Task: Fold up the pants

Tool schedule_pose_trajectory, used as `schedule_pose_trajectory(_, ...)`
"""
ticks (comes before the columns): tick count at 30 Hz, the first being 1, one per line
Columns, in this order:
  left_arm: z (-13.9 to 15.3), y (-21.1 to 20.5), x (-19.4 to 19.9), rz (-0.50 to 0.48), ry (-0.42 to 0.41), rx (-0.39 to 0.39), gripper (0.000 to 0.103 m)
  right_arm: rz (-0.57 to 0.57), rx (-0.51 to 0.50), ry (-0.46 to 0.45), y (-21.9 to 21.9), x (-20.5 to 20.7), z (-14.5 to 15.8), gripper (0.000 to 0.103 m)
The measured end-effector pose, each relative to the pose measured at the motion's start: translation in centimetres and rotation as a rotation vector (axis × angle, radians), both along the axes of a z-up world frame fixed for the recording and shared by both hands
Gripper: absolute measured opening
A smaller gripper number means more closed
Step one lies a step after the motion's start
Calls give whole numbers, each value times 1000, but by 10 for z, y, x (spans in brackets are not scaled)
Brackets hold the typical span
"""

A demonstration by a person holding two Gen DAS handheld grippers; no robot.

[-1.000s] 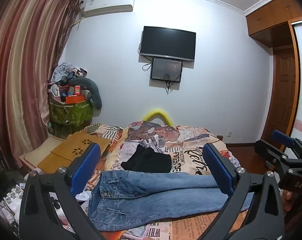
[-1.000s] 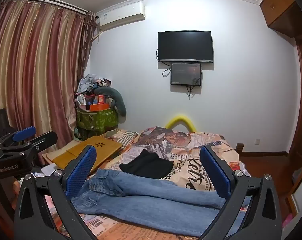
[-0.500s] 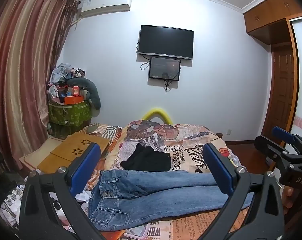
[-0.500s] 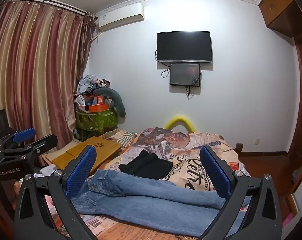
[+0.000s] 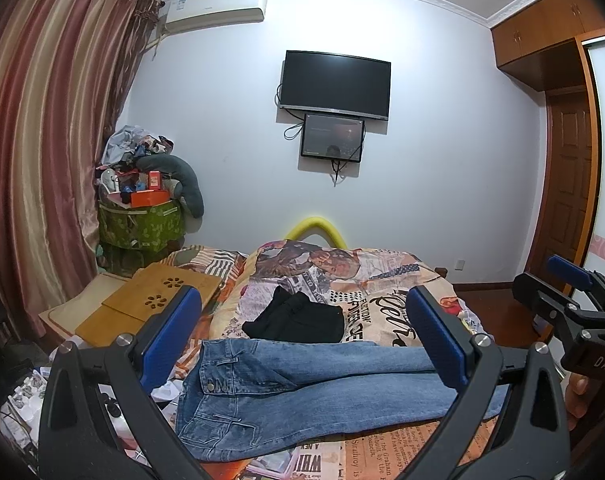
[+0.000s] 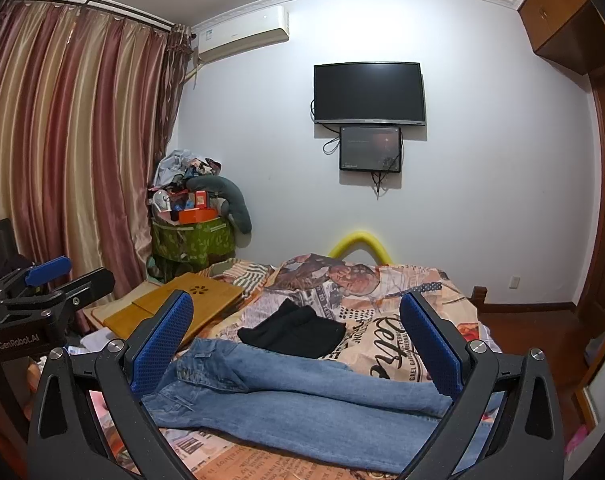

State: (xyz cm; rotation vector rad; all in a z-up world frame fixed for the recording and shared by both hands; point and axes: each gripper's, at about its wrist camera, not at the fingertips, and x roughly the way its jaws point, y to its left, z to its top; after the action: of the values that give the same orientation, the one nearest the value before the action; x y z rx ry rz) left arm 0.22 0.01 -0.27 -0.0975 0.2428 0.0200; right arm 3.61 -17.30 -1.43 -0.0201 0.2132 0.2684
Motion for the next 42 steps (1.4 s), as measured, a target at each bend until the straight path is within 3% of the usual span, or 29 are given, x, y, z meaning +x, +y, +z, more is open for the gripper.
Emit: schedule_pose_trajectory(42, 3, -7, 3, -13, 5, -5, 103, -11, 6, 1, -8, 2, -3, 103)
